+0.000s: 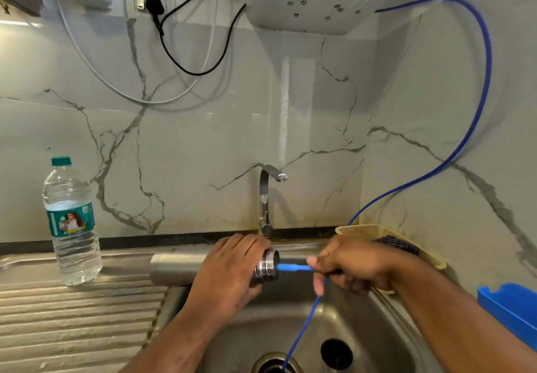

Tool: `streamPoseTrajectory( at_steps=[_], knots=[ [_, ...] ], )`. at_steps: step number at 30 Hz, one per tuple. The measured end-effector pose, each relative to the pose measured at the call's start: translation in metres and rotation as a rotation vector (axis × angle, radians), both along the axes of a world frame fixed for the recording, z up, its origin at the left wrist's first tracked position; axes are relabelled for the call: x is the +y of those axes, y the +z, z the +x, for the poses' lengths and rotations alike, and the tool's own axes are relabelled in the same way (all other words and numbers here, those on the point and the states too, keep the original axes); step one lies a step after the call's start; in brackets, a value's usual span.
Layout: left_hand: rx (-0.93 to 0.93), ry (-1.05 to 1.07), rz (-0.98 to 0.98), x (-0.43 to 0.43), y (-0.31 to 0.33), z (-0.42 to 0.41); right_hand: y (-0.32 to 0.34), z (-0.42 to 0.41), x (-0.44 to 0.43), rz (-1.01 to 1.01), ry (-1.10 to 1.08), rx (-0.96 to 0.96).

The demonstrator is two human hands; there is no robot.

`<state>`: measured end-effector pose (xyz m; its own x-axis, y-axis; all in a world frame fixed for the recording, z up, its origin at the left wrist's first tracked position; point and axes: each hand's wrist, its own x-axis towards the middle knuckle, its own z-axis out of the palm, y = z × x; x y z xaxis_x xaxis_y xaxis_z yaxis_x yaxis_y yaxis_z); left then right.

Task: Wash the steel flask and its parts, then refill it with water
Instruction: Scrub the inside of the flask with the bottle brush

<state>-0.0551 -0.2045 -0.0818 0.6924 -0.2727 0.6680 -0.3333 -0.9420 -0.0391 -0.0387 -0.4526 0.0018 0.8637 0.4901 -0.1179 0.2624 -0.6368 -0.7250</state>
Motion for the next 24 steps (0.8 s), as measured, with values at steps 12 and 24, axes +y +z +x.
streamPoseTrajectory(
  at_steps=[12,24],
  knots=[
    [-0.002,0.037,-0.048,0.011,0.004,0.004,-0.025,-0.006,0.036,-0.449,0.044,-1.017],
    [-0.092,-0.065,-0.001,0.002,0.009,-0.001,-0.051,-0.031,0.034,-0.54,-0.087,-1.126]
  ],
)
